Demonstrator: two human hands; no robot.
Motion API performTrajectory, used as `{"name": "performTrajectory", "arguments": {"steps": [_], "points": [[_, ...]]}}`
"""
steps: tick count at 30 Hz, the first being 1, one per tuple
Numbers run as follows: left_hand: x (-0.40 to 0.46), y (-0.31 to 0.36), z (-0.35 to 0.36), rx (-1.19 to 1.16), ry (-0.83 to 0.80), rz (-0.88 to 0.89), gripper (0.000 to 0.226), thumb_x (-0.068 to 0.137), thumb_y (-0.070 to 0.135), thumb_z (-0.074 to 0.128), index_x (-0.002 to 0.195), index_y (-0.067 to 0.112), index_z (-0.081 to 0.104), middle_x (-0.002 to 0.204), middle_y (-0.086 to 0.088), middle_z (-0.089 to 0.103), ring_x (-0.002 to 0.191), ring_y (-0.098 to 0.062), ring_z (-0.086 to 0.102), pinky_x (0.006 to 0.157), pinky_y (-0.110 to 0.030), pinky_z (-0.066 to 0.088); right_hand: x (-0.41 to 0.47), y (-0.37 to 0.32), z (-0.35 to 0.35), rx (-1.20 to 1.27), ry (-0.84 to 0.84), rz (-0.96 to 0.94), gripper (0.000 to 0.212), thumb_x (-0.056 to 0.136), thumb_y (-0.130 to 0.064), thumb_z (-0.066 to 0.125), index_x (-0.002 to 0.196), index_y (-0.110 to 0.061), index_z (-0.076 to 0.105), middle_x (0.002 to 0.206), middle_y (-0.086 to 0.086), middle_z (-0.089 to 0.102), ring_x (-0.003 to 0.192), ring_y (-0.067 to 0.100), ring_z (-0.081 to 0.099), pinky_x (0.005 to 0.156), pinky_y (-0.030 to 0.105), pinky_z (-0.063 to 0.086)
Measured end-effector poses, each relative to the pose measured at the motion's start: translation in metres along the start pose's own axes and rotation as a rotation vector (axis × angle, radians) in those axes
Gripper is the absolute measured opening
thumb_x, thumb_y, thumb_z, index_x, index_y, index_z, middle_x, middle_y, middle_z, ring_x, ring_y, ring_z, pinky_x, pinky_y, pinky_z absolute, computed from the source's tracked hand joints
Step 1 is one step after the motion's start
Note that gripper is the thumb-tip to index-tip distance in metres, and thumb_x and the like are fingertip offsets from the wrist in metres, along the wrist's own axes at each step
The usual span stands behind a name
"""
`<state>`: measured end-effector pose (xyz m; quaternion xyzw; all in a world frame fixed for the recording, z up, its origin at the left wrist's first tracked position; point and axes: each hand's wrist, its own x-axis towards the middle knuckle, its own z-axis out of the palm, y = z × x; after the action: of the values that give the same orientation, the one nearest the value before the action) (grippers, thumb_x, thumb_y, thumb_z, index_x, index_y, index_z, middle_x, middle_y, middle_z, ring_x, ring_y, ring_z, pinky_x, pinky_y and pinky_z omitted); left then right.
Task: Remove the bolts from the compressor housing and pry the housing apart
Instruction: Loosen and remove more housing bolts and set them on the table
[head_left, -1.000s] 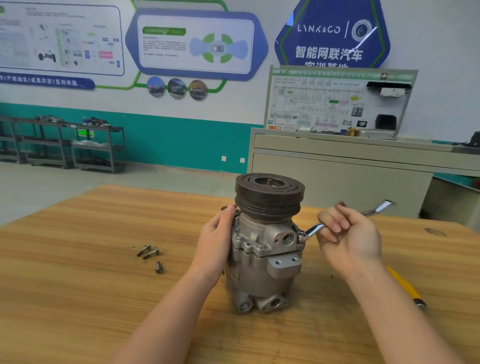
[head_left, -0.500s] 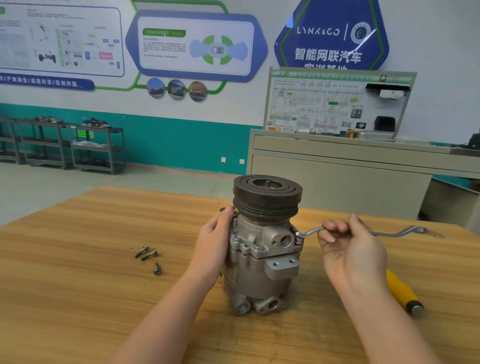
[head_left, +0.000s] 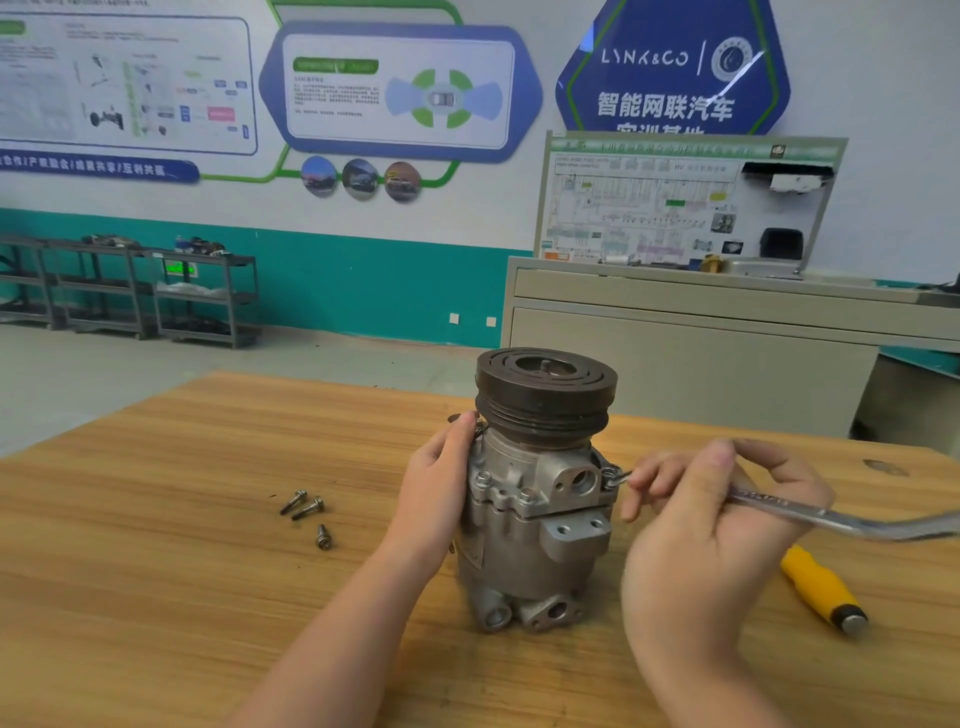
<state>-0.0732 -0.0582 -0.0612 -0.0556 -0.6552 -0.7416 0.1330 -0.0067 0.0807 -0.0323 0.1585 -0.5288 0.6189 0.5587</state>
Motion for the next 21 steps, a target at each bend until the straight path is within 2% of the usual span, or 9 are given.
{"name": "performTrajectory", "arguments": {"steps": [2,6,9,12,14,16,18,21], "points": [[0.000,0.000,0.000,0.010,-0.001,0.004,0.038,0.102,0.046,0.039,0.111,0.030,0.072,0.101,0.014,0.076,0.097,0.003,0.067,0.079,-0.021,0.045,-0.002,0.002,0.002,0.024,0.045,0.012,0.017,0.100,-0.013,0.033,0.102,-0.030,0.033,0.062,-0.006,0.049,0.052,0.017,0.052,0.045,0.028,0.043],[0.000,0.000,0.000,0.016,-0.010,0.012,0.038,0.103,0.045,0.039,0.111,0.029,0.073,0.102,0.013,0.076,0.100,0.000,0.067,0.082,-0.023,0.046,0.020,0.019,-0.005,0.311,0.247,0.396,0.027,0.094,0.002,0.030,0.090,-0.022,0.041,0.049,-0.007,0.039,0.042,0.013,0.041,0.039,0.020,0.031],[0.000,-0.001,-0.001,0.014,-0.006,-0.004,0.039,0.102,0.046,0.040,0.115,0.029,0.072,0.106,0.012,0.075,0.108,-0.005,0.065,0.092,-0.028,0.047,0.045,0.039,-0.017,0.583,0.157,0.771,0.031,0.094,0.002,0.029,0.077,-0.019,0.045,0.046,-0.005,0.031,0.038,0.010,0.033,0.035,0.019,0.024],[0.001,-0.002,-0.002,-0.007,-0.008,-0.034,0.039,0.103,0.045,0.039,0.115,0.027,0.073,0.107,0.007,0.076,0.109,-0.010,0.067,0.103,-0.037,0.046,0.056,0.053,-0.025,0.751,0.024,1.068,0.027,0.098,-0.004,0.031,0.076,-0.016,0.041,0.050,-0.005,0.032,0.041,0.008,0.036,0.035,0.017,0.026],[0.002,-0.001,-0.003,-0.027,0.003,-0.046,0.038,0.103,0.042,0.040,0.116,0.026,0.072,0.106,0.005,0.076,0.110,-0.014,0.067,0.105,-0.044,0.045,0.055,0.059,-0.026,0.825,0.016,1.129,0.023,0.098,-0.006,0.033,0.077,-0.014,0.041,0.054,-0.004,0.036,0.045,0.009,0.041,0.037,0.017,0.031],[0.004,-0.002,-0.004,-0.025,0.014,-0.029,0.036,0.104,0.037,0.040,0.117,0.023,0.071,0.106,0.003,0.076,0.111,-0.016,0.066,0.105,-0.047,0.046,0.055,0.060,-0.026,0.898,0.077,1.127,0.023,0.097,-0.006,0.034,0.078,-0.013,0.043,0.057,-0.001,0.040,0.049,0.013,0.047,0.040,0.019,0.036],[0.005,-0.004,-0.005,0.005,0.020,0.002,0.038,0.105,0.035,0.038,0.116,0.021,0.071,0.106,0.004,0.076,0.109,-0.013,0.067,0.102,-0.040,0.048,0.058,0.058,-0.028,0.934,0.137,1.094,0.024,0.097,-0.005,0.033,0.077,-0.012,0.042,0.058,0.001,0.043,0.050,0.015,0.050,0.041,0.020,0.038],[0.006,-0.007,-0.007,0.058,0.029,0.048,0.041,0.106,0.038,0.036,0.115,0.022,0.072,0.103,0.009,0.076,0.104,-0.006,0.067,0.085,-0.023,0.048,0.060,0.054,-0.030,0.835,0.110,1.018,0.024,0.097,-0.003,0.031,0.078,-0.012,0.042,0.054,0.000,0.040,0.047,0.015,0.047,0.040,0.019,0.035]]}}
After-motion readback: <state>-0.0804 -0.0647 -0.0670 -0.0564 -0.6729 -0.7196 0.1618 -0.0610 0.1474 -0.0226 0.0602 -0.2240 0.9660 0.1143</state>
